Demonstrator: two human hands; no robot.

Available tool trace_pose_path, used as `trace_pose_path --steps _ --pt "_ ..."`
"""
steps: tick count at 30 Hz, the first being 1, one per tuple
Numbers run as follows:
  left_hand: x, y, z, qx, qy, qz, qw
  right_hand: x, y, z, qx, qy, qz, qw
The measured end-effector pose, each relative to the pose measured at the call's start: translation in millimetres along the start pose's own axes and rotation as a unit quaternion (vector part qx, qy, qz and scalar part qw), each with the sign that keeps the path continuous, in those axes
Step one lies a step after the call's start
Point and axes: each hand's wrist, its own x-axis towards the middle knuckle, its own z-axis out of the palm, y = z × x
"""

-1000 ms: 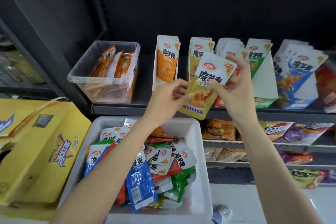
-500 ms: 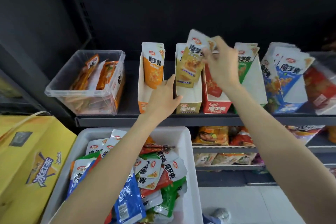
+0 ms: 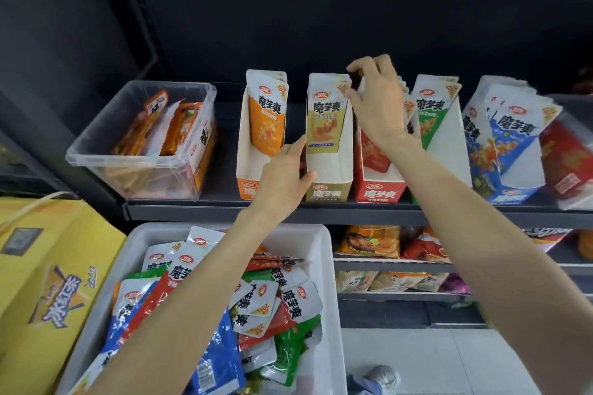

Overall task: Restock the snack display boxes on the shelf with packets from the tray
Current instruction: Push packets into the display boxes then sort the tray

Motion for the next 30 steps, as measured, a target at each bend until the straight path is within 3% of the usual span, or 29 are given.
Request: trace_pose_path --steps 4,7,9,11,14,18,21,25,30 --pt "-5.5 0.6 -2.9 -0.04 0.047 0.026 0.998 -36.6 -10.9 -19.7 0.089 0.057 0.017 0.994" --pt "-26.4 4.2 -11.5 -0.102 0.125 0.068 0.985 -90.2 -35.5 -36.3 0.167 0.068 0.017 0.983" --pt "-50.2 -0.5 -20.7 -0.136 0.166 0.095 0.972 -130.6 -53.9 -41.9 0.228 0.003 0.029 0.973" --pt "-79.3 -13.9 -28.4 -0.15 0.165 0.099 0.97 -168.5 -67.9 -39.1 0.259 -0.111 0.035 0.959" --pt "-122.1 -45.6 -36.9 -0.091 0.091 0.055 0.99 -214.9 -79.0 -15.5 0.191 -0.285 -0.008 0.939" --pt "-164.6 -83.6 -38.1 0.076 -0.102 0.031 0.991 -248.8 -84.1 20.3 0.076 -0.438 -0.047 0.894" --pt "-184.2 -93.6 -27.8 0.146 -0.19 0.017 0.971 -257.8 -84.9 42.5 0.044 -0.452 -0.001 0.891" --pt "-194.1 -101.2 -9.8 0.181 -0.197 0.006 0.964 -259.5 -86.7 65.7 -0.049 -0.451 -0.001 0.891" --pt "-189.2 -103.8 -6.6 0.171 -0.182 -0.007 0.968 -255.3 -82.5 75.2 -0.016 -0.434 0.012 0.901"
